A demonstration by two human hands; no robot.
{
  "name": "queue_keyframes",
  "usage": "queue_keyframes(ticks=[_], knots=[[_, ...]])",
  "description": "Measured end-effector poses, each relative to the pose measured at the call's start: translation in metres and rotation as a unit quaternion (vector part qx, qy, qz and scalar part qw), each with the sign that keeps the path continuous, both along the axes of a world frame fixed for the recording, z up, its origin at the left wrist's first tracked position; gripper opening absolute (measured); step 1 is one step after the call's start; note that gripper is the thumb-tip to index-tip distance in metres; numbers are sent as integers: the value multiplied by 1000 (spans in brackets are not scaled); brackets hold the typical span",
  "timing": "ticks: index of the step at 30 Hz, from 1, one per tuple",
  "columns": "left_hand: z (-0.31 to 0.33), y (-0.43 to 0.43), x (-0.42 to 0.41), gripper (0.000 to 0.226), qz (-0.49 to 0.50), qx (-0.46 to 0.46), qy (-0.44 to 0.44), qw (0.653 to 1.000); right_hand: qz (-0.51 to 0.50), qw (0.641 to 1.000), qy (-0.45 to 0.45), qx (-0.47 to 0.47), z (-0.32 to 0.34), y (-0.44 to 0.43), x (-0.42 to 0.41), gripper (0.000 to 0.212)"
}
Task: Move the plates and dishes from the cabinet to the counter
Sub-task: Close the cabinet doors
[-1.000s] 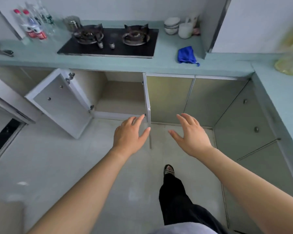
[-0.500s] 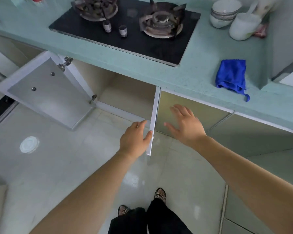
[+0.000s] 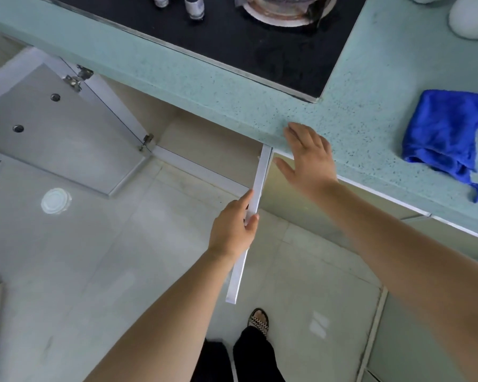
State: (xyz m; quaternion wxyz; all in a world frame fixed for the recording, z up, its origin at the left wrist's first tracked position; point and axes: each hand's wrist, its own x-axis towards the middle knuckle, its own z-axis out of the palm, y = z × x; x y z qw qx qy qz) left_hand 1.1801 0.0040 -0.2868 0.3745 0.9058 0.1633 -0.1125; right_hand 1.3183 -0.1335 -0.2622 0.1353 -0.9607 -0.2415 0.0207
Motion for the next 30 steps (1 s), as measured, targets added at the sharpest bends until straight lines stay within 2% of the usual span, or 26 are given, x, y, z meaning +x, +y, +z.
queue_keyframes(ticks=[6, 13, 24, 30], knots=[[11, 30, 7, 46, 59, -52, 27, 997, 1, 1000, 16, -9, -2, 0, -5, 65], [8, 87, 15, 23, 87, -2, 25, 996, -15, 1000, 5, 24, 0, 29, -3, 56], [-4, 191, 94, 19, 0, 33, -91, 995, 0, 999, 28, 29, 5, 118, 53, 46], [-3, 228, 127, 20, -58, 73, -104, 990, 14, 998, 20, 62, -3, 130, 68, 49]])
